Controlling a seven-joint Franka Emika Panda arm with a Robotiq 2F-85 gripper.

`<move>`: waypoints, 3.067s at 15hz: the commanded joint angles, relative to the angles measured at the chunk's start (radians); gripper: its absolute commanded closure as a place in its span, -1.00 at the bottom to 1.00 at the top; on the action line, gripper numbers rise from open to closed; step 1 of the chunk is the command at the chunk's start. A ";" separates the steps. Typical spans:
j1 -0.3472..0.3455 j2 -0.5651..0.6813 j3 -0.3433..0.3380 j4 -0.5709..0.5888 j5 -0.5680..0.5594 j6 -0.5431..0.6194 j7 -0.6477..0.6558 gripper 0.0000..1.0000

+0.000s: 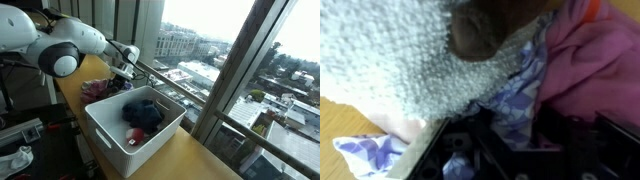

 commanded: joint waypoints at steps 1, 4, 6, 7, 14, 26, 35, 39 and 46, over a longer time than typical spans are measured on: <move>-0.017 0.009 0.014 0.004 0.013 0.010 -0.016 0.72; -0.019 -0.015 0.010 -0.003 0.012 -0.003 -0.010 0.88; -0.022 -0.031 0.008 -0.003 0.010 -0.011 -0.009 0.91; -0.024 -0.039 0.007 -0.003 0.010 -0.015 -0.009 0.88; -0.040 -0.148 0.001 -0.008 0.006 -0.062 0.004 0.88; -0.052 -0.478 -0.059 0.016 -0.069 -0.218 -0.005 0.88; -0.127 -0.701 -0.111 0.012 -0.146 -0.308 -0.003 0.88; -0.201 -0.756 -0.124 0.013 -0.144 -0.337 0.008 0.88; -0.238 -0.806 -0.130 -0.012 -0.152 -0.411 0.025 0.88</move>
